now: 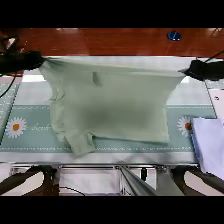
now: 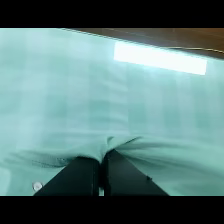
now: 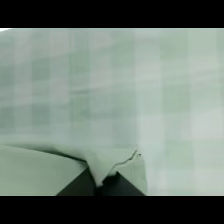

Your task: Fold the shirts.

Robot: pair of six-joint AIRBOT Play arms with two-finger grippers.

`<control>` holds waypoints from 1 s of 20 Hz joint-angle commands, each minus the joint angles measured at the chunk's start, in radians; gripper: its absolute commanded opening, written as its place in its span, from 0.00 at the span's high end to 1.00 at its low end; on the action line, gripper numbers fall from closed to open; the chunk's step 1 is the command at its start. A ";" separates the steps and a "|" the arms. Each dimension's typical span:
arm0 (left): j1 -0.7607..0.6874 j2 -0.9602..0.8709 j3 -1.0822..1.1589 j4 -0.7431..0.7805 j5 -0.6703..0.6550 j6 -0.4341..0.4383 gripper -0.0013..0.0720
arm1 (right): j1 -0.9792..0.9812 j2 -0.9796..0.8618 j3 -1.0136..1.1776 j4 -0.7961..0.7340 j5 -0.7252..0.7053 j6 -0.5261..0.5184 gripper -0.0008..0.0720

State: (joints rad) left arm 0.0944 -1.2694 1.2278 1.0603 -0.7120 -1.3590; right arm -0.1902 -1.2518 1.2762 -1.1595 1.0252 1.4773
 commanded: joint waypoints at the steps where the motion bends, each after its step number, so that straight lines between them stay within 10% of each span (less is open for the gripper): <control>1: -0.041 -0.263 0.163 -0.060 0.048 -0.069 0.95 | 0.000 -0.315 0.175 0.069 -0.076 -0.016 0.96; 7: -0.043 -0.432 0.260 -0.059 -0.070 -0.137 0.95 | 0.000 -0.533 0.332 0.174 -0.020 -0.012 0.96; 20: 0.035 -0.497 0.261 0.047 -0.573 0.039 0.95 | -0.061 -0.524 0.269 0.084 0.422 -0.114 0.96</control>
State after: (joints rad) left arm 0.1242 -1.7393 1.4937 1.0660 -1.1828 -1.3384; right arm -0.2577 -1.7744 1.5856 -1.0458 1.3972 1.3769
